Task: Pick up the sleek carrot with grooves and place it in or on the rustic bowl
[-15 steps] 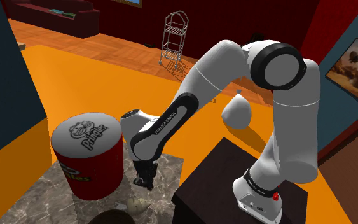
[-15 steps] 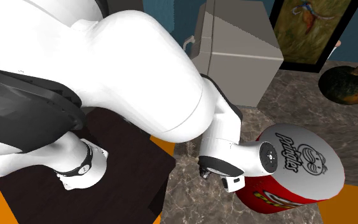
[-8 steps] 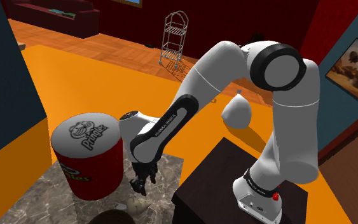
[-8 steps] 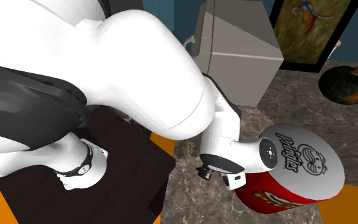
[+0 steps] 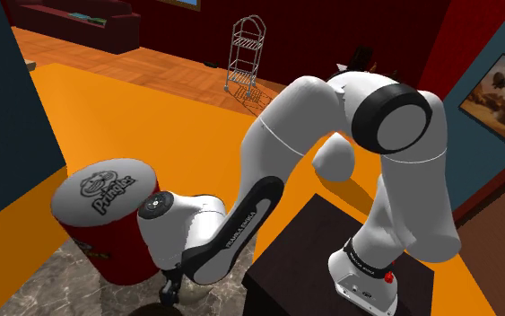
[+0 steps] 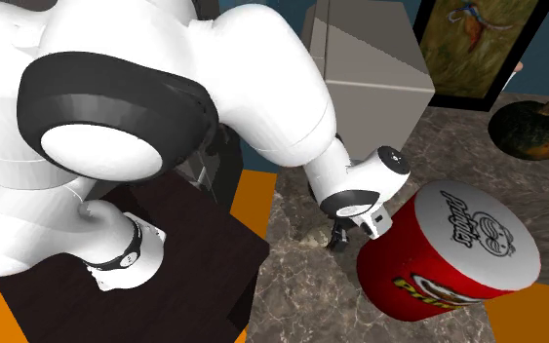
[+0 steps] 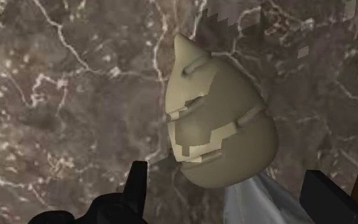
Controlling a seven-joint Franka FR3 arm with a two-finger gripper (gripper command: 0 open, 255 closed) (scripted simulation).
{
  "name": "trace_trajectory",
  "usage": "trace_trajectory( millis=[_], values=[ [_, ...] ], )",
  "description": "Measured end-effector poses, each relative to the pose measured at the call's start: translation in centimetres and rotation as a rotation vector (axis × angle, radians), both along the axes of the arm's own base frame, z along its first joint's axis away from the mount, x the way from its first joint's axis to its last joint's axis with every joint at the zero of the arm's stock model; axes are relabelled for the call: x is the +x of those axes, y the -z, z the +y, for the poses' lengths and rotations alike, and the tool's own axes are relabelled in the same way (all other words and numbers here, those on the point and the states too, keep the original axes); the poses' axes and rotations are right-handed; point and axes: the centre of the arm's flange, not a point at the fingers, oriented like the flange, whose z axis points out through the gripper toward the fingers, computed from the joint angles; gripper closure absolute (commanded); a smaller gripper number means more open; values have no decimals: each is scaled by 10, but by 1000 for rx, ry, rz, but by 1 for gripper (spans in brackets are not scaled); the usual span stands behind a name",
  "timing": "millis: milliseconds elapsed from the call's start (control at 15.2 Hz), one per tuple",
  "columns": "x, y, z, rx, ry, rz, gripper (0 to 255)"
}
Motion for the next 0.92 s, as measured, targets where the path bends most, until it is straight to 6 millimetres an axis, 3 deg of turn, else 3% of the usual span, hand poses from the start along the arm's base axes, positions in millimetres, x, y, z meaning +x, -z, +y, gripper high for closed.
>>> trace_trajectory(
  millis=[330,528,858,924],
  values=[
    [-15,20,17,14,-52,-19,0],
    [-13,37,8,5,-45,-16,0],
    [-13,40,5,3,-37,-12,0],
    [-13,40,5,2,-36,-13,255]
  ],
)
